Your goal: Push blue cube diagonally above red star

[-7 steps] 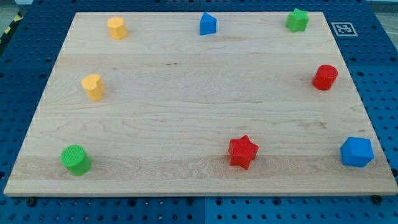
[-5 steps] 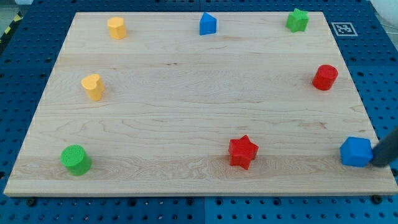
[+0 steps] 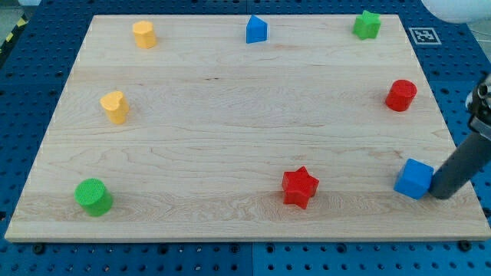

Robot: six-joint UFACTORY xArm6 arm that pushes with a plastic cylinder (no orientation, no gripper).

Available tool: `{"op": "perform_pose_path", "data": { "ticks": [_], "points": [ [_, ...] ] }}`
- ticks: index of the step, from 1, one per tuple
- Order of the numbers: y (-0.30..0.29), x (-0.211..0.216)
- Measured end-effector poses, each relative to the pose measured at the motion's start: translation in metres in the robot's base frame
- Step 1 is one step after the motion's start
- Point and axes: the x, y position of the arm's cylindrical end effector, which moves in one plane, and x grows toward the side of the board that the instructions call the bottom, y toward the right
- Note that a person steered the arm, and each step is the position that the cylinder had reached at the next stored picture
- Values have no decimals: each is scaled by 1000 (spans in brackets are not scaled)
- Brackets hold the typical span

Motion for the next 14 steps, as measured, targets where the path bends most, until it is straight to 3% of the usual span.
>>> {"op": "perform_pose_path", "data": {
  "ticks": [1,2,3,5,7,10,12,14],
  "points": [
    [0,-4],
    [3,29],
    [-6,27],
    [-47,1],
    [9,3],
    [-57,-36],
    [-25,-32],
    [-43,-54]
  ]
}}
